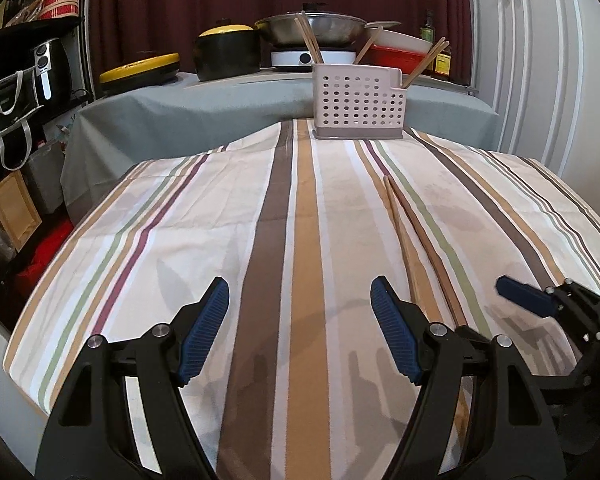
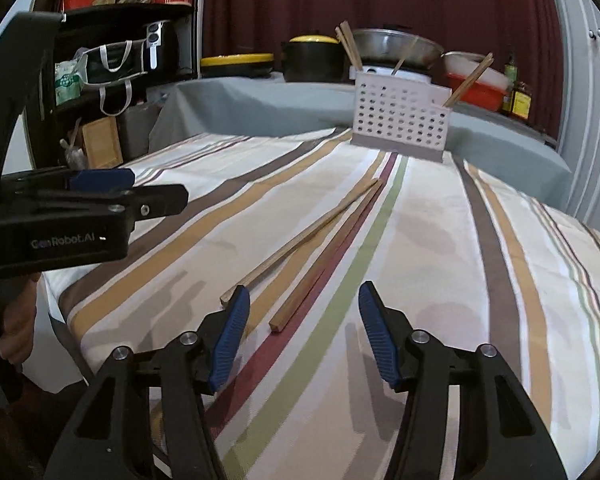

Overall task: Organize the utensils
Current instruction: 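Close the right tool on one chopstick while the left tool closes on another, then lift both held chopsticks upright and carry them toward the white holder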

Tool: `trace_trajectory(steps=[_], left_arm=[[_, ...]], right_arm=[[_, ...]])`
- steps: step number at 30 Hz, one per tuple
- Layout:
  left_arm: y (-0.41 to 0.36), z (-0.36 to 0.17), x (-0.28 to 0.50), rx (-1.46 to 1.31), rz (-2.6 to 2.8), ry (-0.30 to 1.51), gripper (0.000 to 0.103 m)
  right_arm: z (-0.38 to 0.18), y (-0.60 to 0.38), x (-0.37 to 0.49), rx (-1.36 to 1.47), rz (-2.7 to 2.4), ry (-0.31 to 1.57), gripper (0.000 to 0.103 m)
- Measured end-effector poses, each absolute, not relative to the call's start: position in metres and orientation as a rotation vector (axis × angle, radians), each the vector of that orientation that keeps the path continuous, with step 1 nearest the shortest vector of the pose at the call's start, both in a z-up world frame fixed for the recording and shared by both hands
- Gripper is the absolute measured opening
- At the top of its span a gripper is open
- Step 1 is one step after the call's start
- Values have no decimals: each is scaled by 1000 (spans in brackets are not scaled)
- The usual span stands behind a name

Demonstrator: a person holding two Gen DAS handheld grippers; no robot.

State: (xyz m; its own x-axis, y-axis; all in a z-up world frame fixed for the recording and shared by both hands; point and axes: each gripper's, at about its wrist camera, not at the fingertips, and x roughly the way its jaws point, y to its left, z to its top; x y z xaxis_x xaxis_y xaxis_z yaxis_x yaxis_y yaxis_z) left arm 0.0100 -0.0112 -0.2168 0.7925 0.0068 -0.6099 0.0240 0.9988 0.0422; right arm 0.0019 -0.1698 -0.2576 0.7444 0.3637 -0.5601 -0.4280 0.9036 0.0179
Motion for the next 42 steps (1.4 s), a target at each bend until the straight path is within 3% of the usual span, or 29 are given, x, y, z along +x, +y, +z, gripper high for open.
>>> trace_trajectory(steps=[10, 30, 42], left_arm=[[-19, -224, 12, 48, -45, 672, 72], [-63, -240, 6, 107, -160, 697, 72], [-76, -259, 11, 131, -196, 740, 34]], right_arm=[[-265, -174, 4, -98, 439, 635, 22], [-267, -211, 2, -41, 367, 639, 9], [-270, -231, 3, -9, 342, 632, 8]])
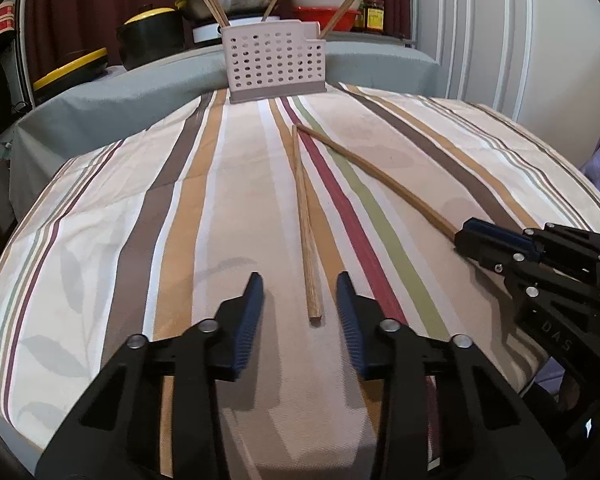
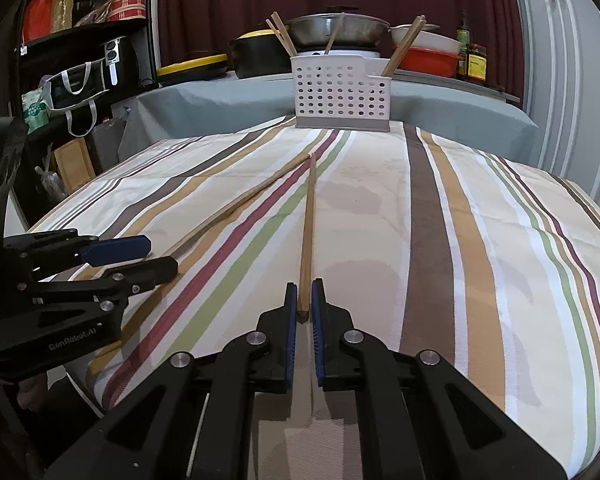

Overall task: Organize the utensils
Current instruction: 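Lift both held chopsticks upright and carry them toward the white holder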

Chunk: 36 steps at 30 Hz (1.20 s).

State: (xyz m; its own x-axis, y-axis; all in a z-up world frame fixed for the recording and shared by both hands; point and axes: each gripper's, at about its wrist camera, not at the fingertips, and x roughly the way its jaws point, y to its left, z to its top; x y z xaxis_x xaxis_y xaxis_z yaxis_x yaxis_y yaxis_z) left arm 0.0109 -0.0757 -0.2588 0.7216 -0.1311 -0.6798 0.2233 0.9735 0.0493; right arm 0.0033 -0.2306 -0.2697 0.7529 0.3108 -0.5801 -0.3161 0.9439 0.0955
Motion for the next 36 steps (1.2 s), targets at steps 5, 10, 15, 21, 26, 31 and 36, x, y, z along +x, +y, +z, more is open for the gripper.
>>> trace_trajectory(steps=[5, 10, 15, 21, 26, 31, 36], left_arm=[[-76, -259, 9, 110, -231, 737, 14], [-75, -259, 10, 100, -251, 740, 8], [-70, -259, 11, 88, -244, 742, 7], [-61, -248, 8, 71, -228, 705, 6], [-58, -235, 3, 70, -223, 664, 6], [-53, -216, -2, 67, -220, 608, 6], [-50, -192, -10, 60, -214, 539, 6]], right_arm=[[-270, -231, 5, -6, 350, 634, 7], [-270, -231, 5, -4, 351, 634, 7], [-264, -231, 3, -19, 339, 609, 7], [-255, -234, -1, -33, 323, 577, 7], [-243, -236, -5, -46, 310, 539, 7], [-227, -238, -10, -52, 305, 494, 7], [-206, -241, -15, -47, 305, 440, 7]])
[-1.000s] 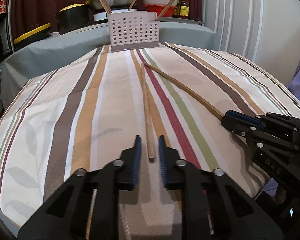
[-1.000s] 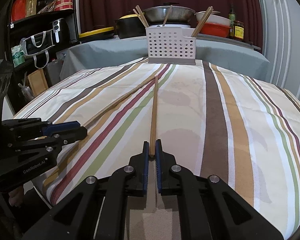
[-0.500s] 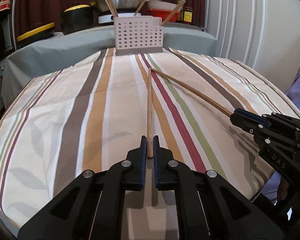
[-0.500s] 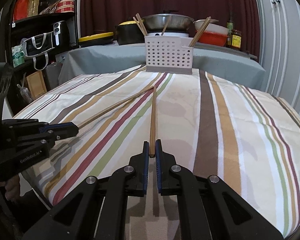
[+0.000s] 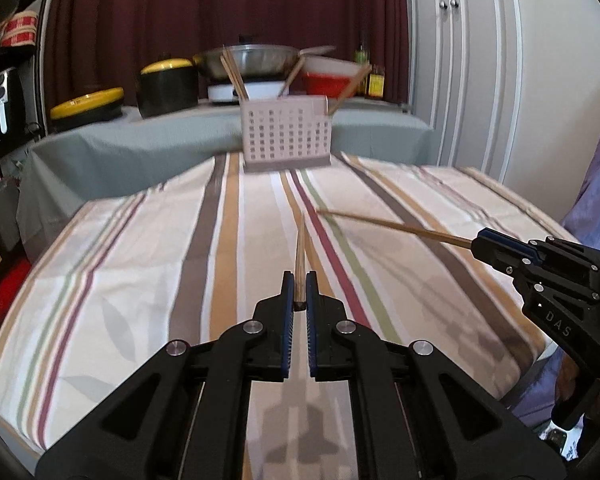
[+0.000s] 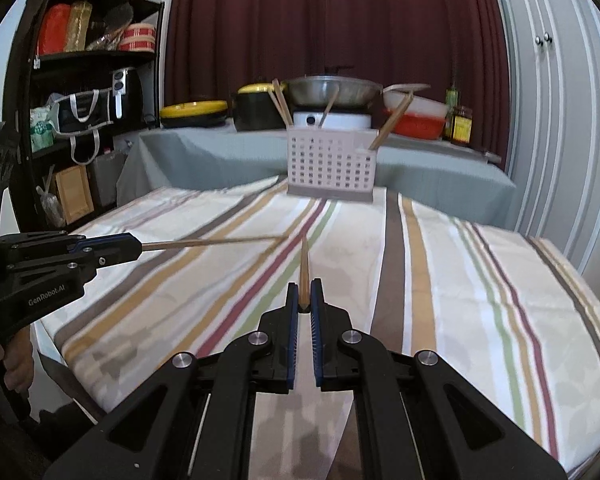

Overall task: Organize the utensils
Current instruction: 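Lift both held chopsticks upright and carry them toward the white holder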

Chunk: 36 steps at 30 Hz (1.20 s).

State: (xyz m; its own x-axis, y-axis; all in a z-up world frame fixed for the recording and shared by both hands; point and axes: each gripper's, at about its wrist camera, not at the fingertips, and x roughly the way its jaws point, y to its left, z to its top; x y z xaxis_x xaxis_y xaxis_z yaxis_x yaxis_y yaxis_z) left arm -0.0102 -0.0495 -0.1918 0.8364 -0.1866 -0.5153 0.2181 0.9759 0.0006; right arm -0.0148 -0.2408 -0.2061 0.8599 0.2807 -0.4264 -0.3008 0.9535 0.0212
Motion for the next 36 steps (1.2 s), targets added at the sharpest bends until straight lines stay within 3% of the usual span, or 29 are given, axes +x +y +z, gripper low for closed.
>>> trace_trajectory(steps=[20, 36], left_arm=[[-18, -93, -37, 35, -135, 321, 6], [-7, -79, 2, 13, -115, 345, 6]], right_arm=[[-111, -261, -27, -15, 293, 238, 7], [-94, -255, 11, -36, 300, 246, 7]])
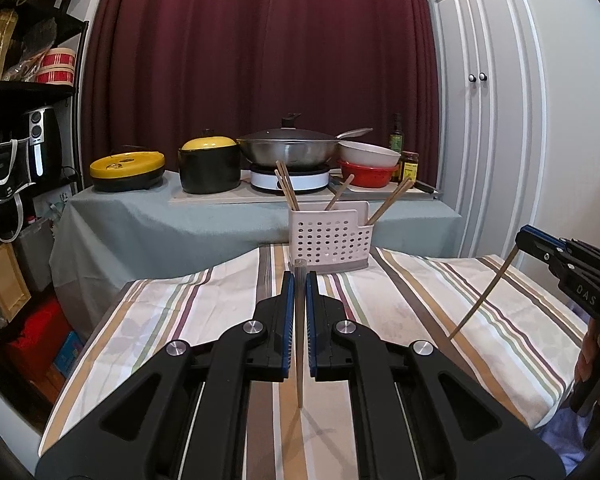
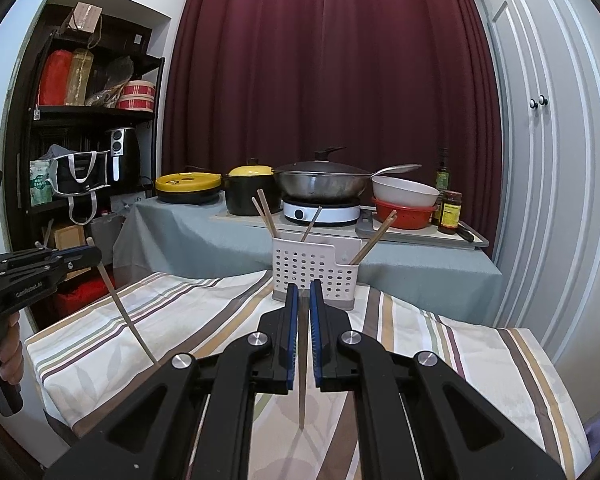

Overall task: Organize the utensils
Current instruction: 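Lift both held chopsticks upright and carry them toward the white holder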

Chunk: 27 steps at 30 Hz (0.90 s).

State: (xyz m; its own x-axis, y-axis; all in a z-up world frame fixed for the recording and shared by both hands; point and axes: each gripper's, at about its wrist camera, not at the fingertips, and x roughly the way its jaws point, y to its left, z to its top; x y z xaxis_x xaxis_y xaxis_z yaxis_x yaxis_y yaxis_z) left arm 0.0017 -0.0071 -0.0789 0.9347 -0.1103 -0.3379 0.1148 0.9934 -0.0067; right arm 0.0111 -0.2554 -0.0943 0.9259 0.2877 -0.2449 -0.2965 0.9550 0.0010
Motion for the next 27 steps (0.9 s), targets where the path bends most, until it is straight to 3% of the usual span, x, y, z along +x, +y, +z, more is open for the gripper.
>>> trace_trajectory(steps=[11, 27], left_arm=[[-7, -59, 30, -8, -99, 305, 6], [-9, -6, 110, -24, -126, 222, 6]], right_arm=[[-84, -249, 38, -42, 310, 228, 7], [-20, -252, 116, -35, 317, 60, 7]])
